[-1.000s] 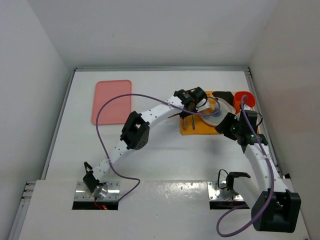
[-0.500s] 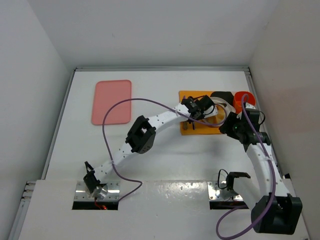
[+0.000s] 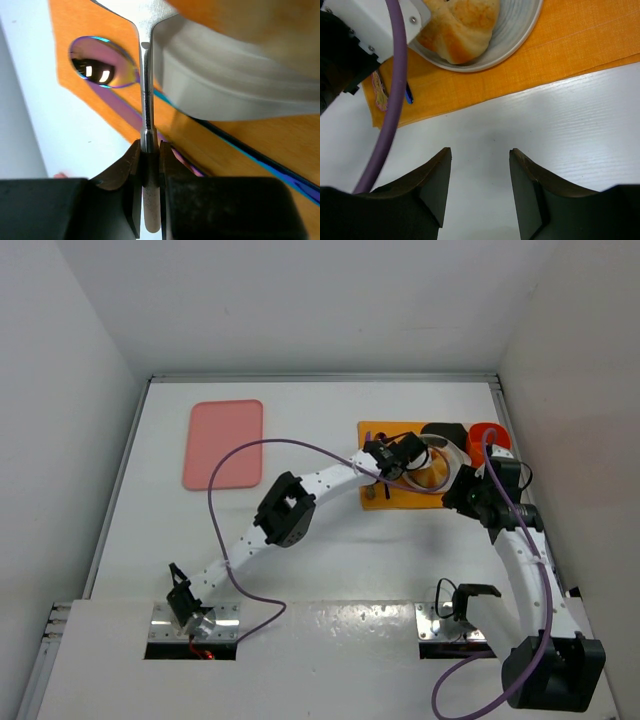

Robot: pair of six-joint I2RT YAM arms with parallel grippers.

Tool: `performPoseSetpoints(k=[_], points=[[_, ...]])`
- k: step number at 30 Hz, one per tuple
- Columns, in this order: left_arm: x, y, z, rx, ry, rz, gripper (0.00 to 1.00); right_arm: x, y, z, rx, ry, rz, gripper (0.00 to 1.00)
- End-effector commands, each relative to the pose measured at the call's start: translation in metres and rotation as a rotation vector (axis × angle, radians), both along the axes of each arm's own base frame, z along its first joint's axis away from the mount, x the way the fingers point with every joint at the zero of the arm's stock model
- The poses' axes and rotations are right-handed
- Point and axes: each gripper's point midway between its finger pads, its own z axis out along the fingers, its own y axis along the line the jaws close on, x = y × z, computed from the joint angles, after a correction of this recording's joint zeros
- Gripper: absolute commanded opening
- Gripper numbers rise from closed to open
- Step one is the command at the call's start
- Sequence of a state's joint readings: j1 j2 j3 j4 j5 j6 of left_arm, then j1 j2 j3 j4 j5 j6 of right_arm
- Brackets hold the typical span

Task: Place the bread

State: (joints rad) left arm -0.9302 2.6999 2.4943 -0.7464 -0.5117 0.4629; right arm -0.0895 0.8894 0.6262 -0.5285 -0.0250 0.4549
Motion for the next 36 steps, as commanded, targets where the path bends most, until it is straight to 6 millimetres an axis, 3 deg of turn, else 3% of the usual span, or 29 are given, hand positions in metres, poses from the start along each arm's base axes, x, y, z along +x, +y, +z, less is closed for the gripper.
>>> performPoseSetpoints(k=[1,8,12,14,15,17,18,19,20,21,22,23,24,26,27,28,30,31,33,34,36], points=[[0.035,0.004,0.058,-0.075,-0.184,0.074,0.0,0.007,-0.006,0.014,-0.031,-0.037,-0.003,0.51],[0.062,0.003,0.109,-0.09,-0.375,0.071,0.0,0.011,-0.003,0.018,-0.019,-0.047,0.012,0.51],[0.079,0.019,0.131,-0.073,-0.473,0.13,0.0,0.011,-0.002,0.019,-0.018,-0.046,0.011,0.51],[0.093,0.041,0.148,-0.103,-0.491,0.183,0.0,0.013,-0.003,0.022,-0.015,-0.061,0.003,0.51],[0.093,0.051,0.164,-0.126,-0.483,0.191,0.0,0.015,-0.002,0.021,-0.013,-0.064,0.004,0.51],[0.093,0.068,0.175,-0.168,-0.43,0.206,0.0,0.017,-0.003,0.02,-0.009,-0.072,-0.003,0.51],[0.091,0.087,0.152,-0.18,-0.32,0.217,0.0,0.02,-0.003,0.019,-0.011,-0.076,-0.006,0.51],[0.086,0.099,0.151,-0.201,-0.269,0.227,0.0,0.019,-0.003,0.015,-0.012,-0.07,-0.007,0.51],[0.075,0.111,0.174,-0.253,-0.238,0.228,0.0,0.022,-0.004,0.012,-0.007,-0.07,-0.014,0.51],[0.058,0.129,0.138,-0.245,-0.079,0.221,0.0,0.022,-0.004,0.01,-0.003,-0.069,-0.012,0.51],[0.045,0.138,0.133,-0.26,-0.015,0.221,0.0,0.02,-0.003,0.003,0.013,-0.052,-0.011,0.51],[0.026,0.15,0.157,-0.317,0.012,0.211,0.0,0.024,-0.004,0.004,0.031,-0.071,-0.024,0.51],[-0.004,0.165,0.119,-0.32,0.179,0.218,0.0,0.023,-0.003,0.002,0.041,-0.072,-0.025,0.51],[-0.039,0.184,0.107,-0.345,0.284,0.242,0.0,0.018,-0.005,-0.008,0.073,-0.07,-0.041,0.52],[-0.058,0.195,0.122,-0.378,0.292,0.239,0.0,0.013,-0.004,-0.014,0.081,-0.059,-0.047,0.53],[-0.092,0.214,0.087,-0.321,0.391,0.263,0.0,0.01,-0.006,-0.019,0.083,-0.055,-0.054,0.53],[-0.122,0.236,0.075,-0.296,0.433,0.28,0.0,-0.003,-0.008,-0.031,0.083,-0.03,-0.069,0.55],[-0.149,0.253,0.063,-0.274,0.465,0.298,0.0,-0.007,-0.009,-0.034,0.084,-0.026,-0.073,0.57],[-0.171,0.27,0.051,-0.241,0.488,0.313,0.0,-0.017,-0.009,-0.041,0.087,-0.014,-0.087,0.62],[-0.192,0.289,0.036,-0.198,0.526,0.342,0.0,-0.02,-0.009,-0.044,0.085,-0.011,-0.084,0.66],[-0.206,0.306,0.021,-0.173,0.551,0.363,0.0,-0.03,-0.007,-0.05,0.088,0.011,-0.092,0.76]])
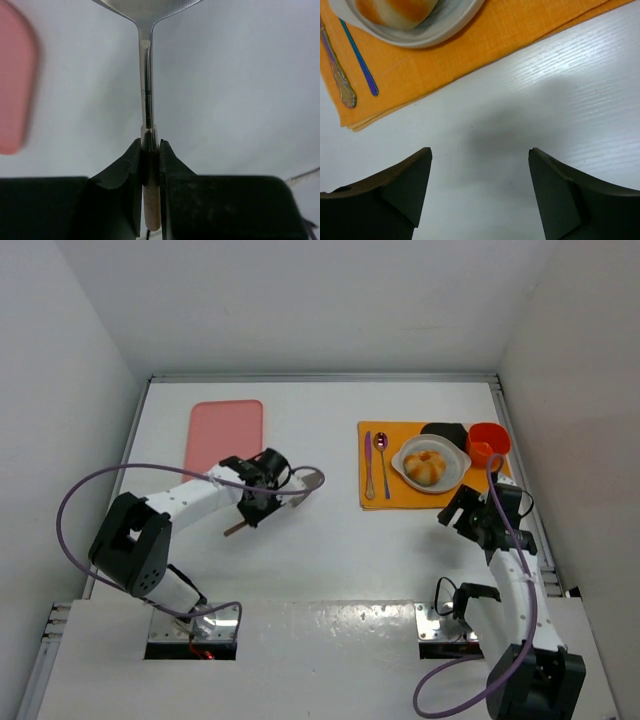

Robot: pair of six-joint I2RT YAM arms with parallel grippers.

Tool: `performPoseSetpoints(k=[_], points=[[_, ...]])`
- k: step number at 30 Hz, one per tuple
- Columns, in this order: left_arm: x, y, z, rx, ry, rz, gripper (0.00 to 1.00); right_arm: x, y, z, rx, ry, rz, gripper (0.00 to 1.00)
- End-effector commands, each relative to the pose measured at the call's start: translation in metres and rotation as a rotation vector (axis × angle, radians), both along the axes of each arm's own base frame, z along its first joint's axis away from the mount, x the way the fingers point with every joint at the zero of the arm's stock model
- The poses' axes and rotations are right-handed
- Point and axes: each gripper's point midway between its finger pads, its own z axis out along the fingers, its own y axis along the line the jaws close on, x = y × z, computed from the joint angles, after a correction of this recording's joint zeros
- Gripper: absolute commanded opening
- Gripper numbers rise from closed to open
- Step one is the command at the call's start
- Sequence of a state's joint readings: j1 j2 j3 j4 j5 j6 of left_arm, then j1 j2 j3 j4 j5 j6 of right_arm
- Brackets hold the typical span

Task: Place the bread

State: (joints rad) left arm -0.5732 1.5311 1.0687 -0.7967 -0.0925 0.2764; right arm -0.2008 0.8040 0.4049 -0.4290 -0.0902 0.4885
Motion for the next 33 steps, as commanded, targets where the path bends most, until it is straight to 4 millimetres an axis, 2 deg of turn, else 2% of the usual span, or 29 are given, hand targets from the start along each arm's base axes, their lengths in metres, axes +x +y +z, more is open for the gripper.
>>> performPoseSetpoints(k=[1,2,3,6,14,15,18,21,24,26,29,30,33], points=[[-0.027,0.027,-0.022,0.005,0.071,0.044,0.0,-0.006,0.001,0.001,0.007,-0.014,-0.007,0.79],[-0.036,0.038,-0.037,0.03,0.085,0.048,0.0,-0.013,0.001,-0.005,0.005,0.01,-0.017,0.82],[-0.038,0.045,-0.042,0.046,0.079,0.049,0.0,-0.018,0.0,-0.008,0.0,0.022,-0.031,0.88],[-0.047,0.062,-0.057,0.092,0.089,0.067,0.0,-0.031,0.0,-0.017,-0.008,0.057,-0.025,0.97],[-0.058,0.068,-0.076,0.11,0.163,0.071,0.02,-0.053,0.0,-0.024,-0.015,0.127,-0.038,1.0],[-0.058,0.066,-0.077,0.102,0.167,0.069,0.08,-0.054,-0.001,-0.023,-0.022,0.119,-0.043,1.0],[-0.057,0.061,-0.073,0.074,0.169,0.063,0.36,-0.058,-0.003,-0.021,-0.03,0.122,-0.063,1.0],[-0.052,0.056,-0.066,0.052,0.154,0.06,0.48,-0.063,-0.003,-0.018,-0.034,0.121,-0.072,1.0],[-0.051,0.051,-0.06,0.03,0.156,0.045,0.56,-0.068,-0.002,-0.022,-0.033,0.117,-0.078,1.0],[-0.047,0.049,-0.054,0.024,0.145,0.045,0.62,-0.064,-0.003,-0.017,-0.034,0.069,-0.088,1.0],[-0.035,0.045,-0.039,-0.004,0.099,0.063,0.73,-0.062,-0.003,-0.017,-0.032,0.031,-0.099,1.0],[-0.029,0.043,-0.033,-0.025,0.081,0.069,0.73,-0.062,-0.003,-0.018,-0.032,0.019,-0.105,1.0],[-0.031,0.043,-0.035,-0.027,0.09,0.09,0.74,-0.061,-0.002,-0.018,-0.031,0.006,-0.103,1.0]])
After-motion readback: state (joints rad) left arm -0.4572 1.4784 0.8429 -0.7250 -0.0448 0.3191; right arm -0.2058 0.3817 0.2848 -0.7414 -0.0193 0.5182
